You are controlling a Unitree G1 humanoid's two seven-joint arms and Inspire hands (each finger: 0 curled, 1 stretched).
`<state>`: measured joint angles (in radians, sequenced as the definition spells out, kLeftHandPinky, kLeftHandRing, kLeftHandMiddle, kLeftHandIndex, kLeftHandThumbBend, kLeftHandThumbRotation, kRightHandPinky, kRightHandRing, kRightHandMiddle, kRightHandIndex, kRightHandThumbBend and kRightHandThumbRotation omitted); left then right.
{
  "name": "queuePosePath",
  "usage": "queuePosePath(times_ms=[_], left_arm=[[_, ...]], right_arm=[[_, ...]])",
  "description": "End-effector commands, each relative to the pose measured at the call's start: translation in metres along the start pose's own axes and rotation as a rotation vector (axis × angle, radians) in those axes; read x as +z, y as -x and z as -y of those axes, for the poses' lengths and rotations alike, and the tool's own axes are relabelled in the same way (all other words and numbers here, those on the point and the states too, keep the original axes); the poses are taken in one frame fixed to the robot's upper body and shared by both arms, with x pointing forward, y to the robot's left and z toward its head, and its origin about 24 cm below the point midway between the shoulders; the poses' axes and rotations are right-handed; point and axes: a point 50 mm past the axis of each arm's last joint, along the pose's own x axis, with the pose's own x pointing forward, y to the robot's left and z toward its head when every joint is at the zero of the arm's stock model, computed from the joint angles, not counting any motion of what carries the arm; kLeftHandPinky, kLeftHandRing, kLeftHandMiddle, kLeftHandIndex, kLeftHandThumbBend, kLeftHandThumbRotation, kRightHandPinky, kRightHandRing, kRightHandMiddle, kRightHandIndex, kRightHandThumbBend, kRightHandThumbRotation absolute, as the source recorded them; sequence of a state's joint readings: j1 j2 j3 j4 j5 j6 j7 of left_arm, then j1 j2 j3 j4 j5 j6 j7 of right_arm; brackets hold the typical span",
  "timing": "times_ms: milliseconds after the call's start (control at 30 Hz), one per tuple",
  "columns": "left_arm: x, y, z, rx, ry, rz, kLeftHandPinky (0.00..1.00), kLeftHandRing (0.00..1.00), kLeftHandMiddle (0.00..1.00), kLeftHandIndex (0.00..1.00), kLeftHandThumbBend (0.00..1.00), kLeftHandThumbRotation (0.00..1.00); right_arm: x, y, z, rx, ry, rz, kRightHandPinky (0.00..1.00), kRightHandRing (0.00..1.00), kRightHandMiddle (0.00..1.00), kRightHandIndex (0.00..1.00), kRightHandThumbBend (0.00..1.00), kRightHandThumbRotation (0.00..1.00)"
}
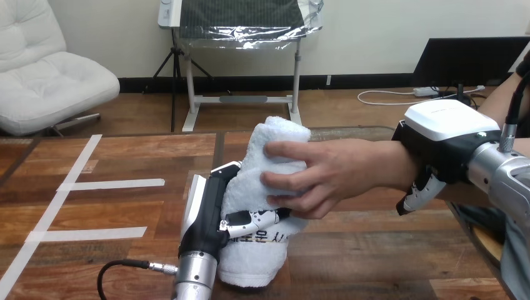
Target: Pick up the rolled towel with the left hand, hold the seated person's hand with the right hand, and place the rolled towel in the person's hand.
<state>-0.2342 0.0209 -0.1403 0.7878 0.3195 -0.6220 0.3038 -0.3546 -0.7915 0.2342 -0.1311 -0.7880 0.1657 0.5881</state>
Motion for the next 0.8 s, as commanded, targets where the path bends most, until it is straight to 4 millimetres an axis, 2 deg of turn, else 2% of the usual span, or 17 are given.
queuePosePath(times_ms=[0, 767], left_arm=[[0.019, -0.019, -0.011, 0.073, 0.012, 0.097, 0.3, 0.36, 0.43, 0.51, 0.61, 0.03], [0.02, -0.016, 0.001, 0.051, 0.041, 0.09, 0.32, 0.38, 0.44, 0.51, 0.6, 0.03]], right_arm=[[-0.012, 0.007, 0.031, -0.165, -0.018, -0.038, 0.14, 0.2, 0.29, 0.35, 0.74, 0.0], [-0.013, 0.006, 0.03, -0.161, -0.012, -0.033, 0.14, 0.22, 0.3, 0.35, 0.74, 0.0]])
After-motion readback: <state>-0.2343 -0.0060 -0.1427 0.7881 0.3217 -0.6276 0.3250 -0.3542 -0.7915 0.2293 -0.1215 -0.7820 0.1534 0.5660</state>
